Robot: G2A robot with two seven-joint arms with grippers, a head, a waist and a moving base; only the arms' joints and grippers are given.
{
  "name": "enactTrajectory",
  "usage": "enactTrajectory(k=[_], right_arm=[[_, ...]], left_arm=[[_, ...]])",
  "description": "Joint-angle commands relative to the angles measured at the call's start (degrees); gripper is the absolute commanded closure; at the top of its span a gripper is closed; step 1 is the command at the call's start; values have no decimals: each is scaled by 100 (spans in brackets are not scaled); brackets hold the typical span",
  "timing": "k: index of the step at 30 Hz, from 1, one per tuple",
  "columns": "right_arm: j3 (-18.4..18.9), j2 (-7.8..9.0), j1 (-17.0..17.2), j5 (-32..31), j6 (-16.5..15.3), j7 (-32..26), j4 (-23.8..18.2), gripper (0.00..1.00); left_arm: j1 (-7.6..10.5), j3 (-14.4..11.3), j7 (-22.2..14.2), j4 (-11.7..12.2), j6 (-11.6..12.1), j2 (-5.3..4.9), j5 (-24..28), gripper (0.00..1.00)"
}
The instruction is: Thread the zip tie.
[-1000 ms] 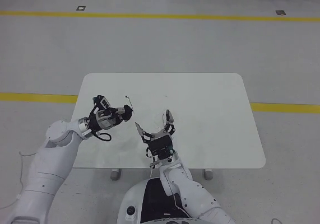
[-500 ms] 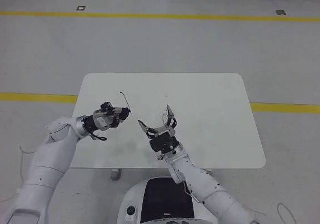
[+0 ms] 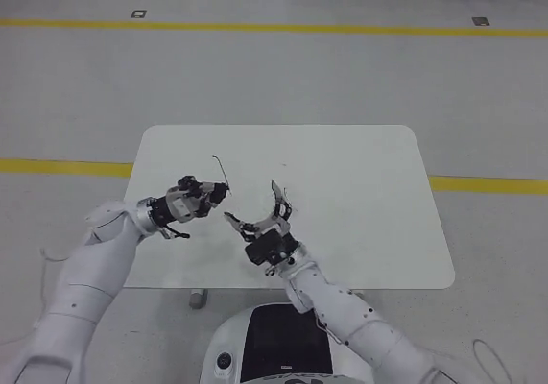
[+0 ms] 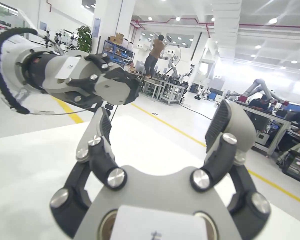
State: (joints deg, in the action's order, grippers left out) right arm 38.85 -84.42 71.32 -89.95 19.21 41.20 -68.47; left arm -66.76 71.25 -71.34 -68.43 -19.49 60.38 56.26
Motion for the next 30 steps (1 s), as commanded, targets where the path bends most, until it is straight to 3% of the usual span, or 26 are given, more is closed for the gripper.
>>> enactTrajectory(k=[1, 3, 5, 8, 15, 30], right_arm=[[-80, 14, -64, 0, 27, 0, 17, 13], [-124, 30, -121, 0, 27, 16, 41, 26], [-151, 42, -167, 0, 27, 72, 68, 51], [-195, 67, -262, 0, 27, 140, 163, 59], [-354, 114, -426, 0, 27, 95, 316, 71], [-517, 102, -540, 0, 27, 137, 360, 82]], left_arm=[[39, -66, -7, 41, 1, 1, 31, 100], [72, -135, -48, 85, 1, -2, 74, 100], [95, -188, -69, 121, 1, -7, 97, 100], [105, -210, -81, 130, 1, -10, 88, 100], [105, -210, -81, 130, 1, -10, 88, 100], [105, -210, -81, 130, 1, -10, 88, 100]])
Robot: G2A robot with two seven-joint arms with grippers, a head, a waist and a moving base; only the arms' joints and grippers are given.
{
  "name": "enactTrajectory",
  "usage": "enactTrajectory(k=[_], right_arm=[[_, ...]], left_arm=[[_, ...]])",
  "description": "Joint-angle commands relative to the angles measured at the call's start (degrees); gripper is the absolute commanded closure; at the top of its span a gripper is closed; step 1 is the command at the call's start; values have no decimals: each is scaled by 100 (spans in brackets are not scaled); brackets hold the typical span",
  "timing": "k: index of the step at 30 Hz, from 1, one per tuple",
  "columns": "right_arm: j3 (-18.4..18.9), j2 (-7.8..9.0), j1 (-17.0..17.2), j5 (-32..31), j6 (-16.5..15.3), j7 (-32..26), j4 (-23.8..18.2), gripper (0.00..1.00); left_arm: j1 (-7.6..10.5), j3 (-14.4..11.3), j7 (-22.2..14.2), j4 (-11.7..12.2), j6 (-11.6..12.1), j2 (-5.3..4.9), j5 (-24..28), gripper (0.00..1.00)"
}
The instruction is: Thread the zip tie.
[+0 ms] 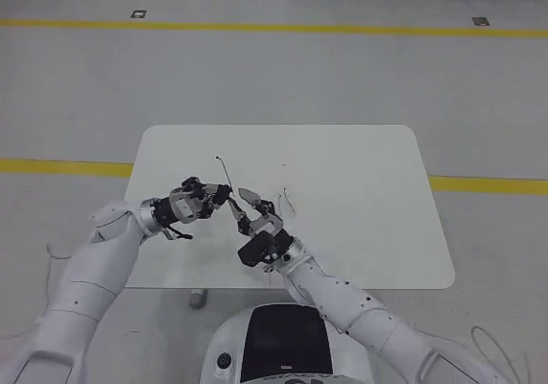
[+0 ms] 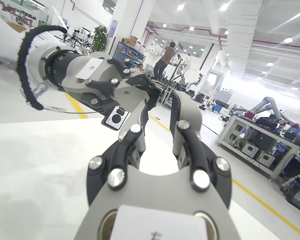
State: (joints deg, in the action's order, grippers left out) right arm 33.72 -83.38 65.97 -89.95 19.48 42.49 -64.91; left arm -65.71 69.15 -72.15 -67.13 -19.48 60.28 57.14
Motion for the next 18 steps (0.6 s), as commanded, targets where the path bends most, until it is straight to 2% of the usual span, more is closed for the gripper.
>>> enactTrajectory(k=[1, 3, 8, 18], right_arm=[[-5, -4, -9, 0, 0, 24, 4, 84], [1, -8, -6, 0, 0, 41, 11, 89], [5, -21, -2, 0, 0, 58, 21, 94], [-11, -53, -46, 0, 0, 34, 75, 92]], left_arm=[[0, 0, 0, 0, 0, 0, 0, 100], [0, 0, 0, 0, 0, 0, 0, 100], [0, 0, 0, 0, 0, 0, 0, 100], [0, 0, 0, 0, 0, 0, 0, 100]])
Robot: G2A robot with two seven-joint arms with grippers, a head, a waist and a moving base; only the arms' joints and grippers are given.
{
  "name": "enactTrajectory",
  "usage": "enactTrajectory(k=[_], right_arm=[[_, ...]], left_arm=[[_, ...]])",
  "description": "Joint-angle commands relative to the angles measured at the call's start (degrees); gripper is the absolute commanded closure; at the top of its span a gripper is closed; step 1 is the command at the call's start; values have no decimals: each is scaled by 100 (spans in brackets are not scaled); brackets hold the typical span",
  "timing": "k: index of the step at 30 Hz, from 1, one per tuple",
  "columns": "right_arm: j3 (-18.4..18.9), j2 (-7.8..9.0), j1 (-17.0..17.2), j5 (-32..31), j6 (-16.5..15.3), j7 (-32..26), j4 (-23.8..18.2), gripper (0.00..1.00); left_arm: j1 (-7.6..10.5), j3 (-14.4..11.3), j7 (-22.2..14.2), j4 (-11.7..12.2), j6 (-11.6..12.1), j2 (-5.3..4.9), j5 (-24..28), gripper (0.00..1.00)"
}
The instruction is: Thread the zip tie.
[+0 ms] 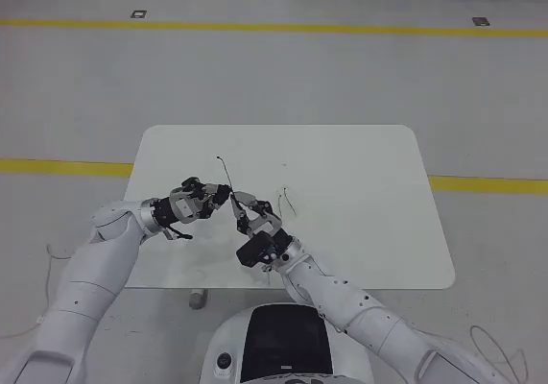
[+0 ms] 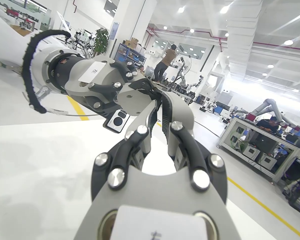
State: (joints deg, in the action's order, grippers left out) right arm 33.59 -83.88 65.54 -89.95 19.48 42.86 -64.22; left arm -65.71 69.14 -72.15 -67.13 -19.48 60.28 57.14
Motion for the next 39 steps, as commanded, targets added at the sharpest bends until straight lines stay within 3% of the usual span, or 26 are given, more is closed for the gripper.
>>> enactTrajectory(k=[1, 5, 39], right_arm=[[4, -7, -4, 0, 0, -3, 11, 92], [28, -23, 5, 0, 0, 6, 27, 100], [549, -25, 364, 0, 0, 83, -22, 100]], left_arm=[[0, 0, 0, 0, 0, 0, 0, 100], [0, 0, 0, 0, 0, 0, 0, 100], [0, 0, 0, 0, 0, 0, 0, 100]])
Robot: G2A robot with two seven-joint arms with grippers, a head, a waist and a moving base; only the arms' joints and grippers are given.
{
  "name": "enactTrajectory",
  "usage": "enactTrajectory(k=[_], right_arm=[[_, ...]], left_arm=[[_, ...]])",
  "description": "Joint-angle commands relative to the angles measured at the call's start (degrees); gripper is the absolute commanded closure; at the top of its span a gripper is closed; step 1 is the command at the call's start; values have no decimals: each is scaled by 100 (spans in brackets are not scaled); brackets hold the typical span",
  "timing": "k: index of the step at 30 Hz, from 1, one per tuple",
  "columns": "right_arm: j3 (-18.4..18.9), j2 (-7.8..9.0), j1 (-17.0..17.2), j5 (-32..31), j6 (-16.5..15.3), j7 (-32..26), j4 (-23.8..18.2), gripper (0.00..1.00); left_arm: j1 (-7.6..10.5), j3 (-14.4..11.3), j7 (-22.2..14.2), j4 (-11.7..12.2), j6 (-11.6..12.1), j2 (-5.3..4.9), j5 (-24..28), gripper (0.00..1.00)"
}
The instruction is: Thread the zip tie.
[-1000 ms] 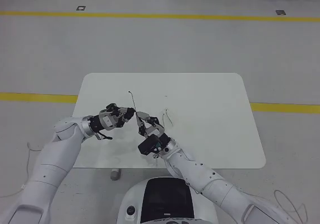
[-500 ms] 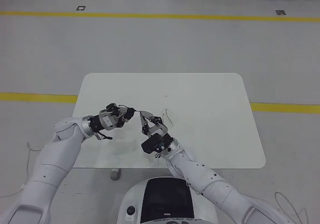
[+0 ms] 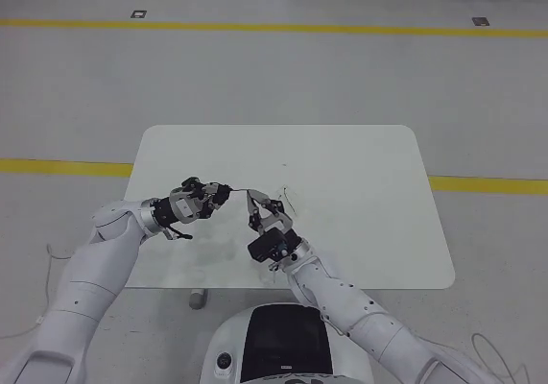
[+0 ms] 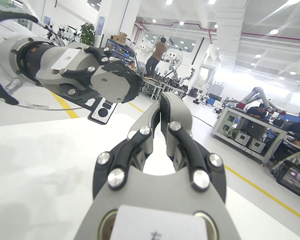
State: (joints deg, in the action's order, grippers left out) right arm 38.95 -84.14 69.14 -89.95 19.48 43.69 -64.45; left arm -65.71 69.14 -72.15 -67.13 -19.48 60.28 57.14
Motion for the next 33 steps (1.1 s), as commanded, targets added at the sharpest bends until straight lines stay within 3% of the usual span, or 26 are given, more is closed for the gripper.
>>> enactTrajectory(k=[1, 33], right_arm=[[30, 3, 11, 0, 0, 0, -2, 100], [403, 130, 237, 0, 0, -73, -162, 100]], left_arm=[[0, 0, 0, 0, 0, 0, 0, 100], [0, 0, 0, 0, 0, 0, 0, 100]])
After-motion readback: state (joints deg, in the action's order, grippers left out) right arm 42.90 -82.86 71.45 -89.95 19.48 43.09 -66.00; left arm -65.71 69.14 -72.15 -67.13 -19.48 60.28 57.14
